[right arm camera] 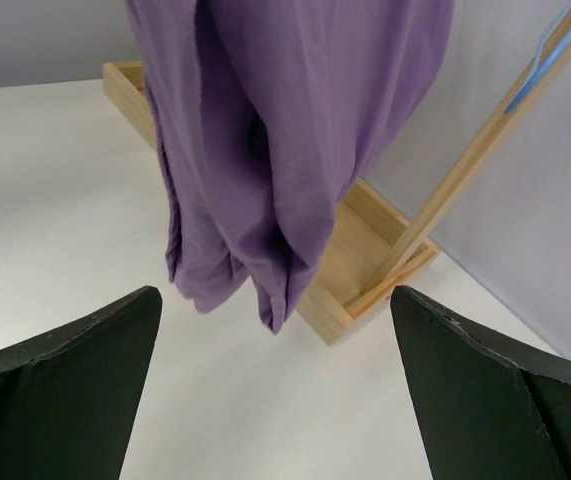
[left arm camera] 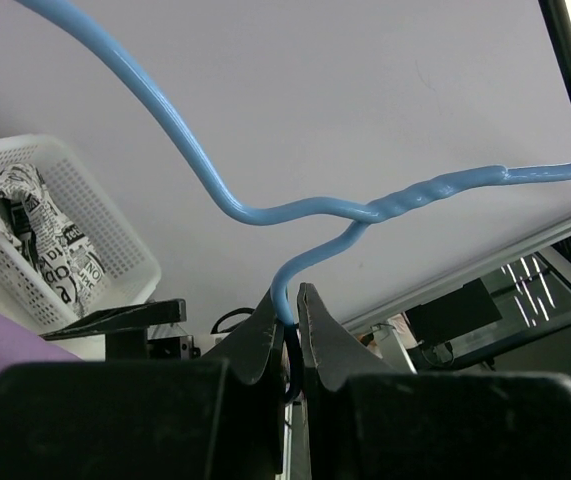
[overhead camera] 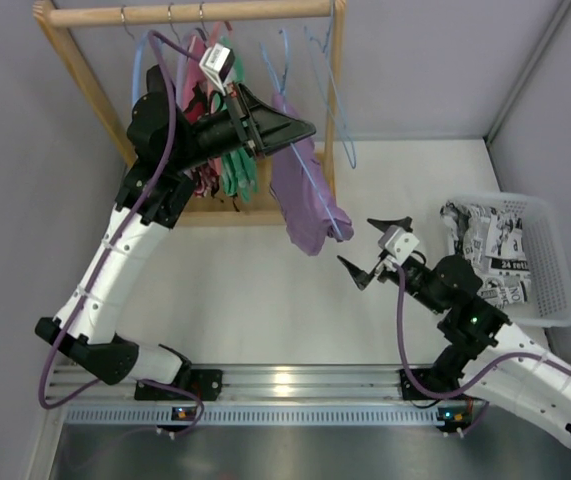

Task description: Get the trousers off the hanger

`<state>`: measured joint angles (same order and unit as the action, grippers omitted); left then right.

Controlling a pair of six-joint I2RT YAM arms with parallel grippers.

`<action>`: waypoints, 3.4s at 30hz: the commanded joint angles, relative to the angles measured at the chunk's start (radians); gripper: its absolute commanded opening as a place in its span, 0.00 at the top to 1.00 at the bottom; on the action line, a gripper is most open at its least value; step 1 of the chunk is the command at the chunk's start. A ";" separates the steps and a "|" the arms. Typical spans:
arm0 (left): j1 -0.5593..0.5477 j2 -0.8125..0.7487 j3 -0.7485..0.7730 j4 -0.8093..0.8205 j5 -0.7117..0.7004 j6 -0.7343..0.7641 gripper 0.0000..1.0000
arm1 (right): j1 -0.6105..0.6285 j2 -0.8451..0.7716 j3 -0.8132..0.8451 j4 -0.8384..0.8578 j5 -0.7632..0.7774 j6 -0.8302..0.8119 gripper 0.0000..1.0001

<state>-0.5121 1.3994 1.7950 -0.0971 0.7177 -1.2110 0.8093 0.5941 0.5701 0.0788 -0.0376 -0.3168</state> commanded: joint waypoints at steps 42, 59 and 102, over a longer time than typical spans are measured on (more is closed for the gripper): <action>0.004 -0.007 0.076 0.145 -0.009 -0.027 1.00 | 0.021 0.423 0.146 0.506 -0.094 -0.133 0.01; 0.011 0.004 0.083 0.148 -0.017 -0.032 1.00 | 0.022 0.404 0.103 0.354 -0.120 -0.133 0.01; 0.070 -0.016 -0.080 0.178 0.012 -0.009 1.00 | 0.007 0.254 0.353 0.337 0.074 -0.084 1.00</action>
<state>-0.4583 1.4151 1.7294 -0.0074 0.7219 -1.2602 0.8150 0.8940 0.8413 0.3714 0.0174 -0.4171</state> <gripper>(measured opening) 0.094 0.074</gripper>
